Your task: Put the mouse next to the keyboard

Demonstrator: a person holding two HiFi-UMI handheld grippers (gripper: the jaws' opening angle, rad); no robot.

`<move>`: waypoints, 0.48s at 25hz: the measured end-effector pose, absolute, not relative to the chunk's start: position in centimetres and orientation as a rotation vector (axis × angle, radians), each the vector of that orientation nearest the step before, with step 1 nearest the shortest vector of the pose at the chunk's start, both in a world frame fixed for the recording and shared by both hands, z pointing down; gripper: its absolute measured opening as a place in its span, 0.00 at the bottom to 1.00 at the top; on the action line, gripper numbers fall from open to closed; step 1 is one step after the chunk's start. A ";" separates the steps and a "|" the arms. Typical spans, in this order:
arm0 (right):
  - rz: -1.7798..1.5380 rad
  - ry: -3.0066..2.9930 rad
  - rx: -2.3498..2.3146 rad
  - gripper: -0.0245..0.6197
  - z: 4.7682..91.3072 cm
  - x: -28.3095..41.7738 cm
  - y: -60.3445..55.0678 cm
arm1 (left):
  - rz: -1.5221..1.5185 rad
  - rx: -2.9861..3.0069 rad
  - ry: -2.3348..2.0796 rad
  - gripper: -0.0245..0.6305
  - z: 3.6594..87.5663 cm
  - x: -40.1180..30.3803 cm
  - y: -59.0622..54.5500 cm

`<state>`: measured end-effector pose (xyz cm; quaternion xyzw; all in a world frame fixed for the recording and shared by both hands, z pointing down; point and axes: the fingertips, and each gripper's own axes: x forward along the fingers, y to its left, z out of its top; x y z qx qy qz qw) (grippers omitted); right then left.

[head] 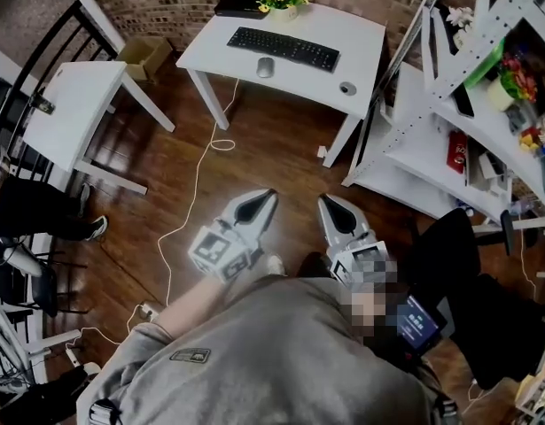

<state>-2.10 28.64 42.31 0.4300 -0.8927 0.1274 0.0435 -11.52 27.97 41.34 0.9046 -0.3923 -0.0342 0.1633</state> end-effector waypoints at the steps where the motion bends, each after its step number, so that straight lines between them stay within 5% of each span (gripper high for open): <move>1: 0.390 -2.731 1.321 0.06 42.5 -2.1 27.4 | -0.097 2.582 -1.119 0.03 41.6 -11.5 26.8; 12: 0.421 -2.789 1.249 0.06 43.5 -1.2 12.3 | -0.041 2.557 -1.283 0.03 43.4 -11.8 12.0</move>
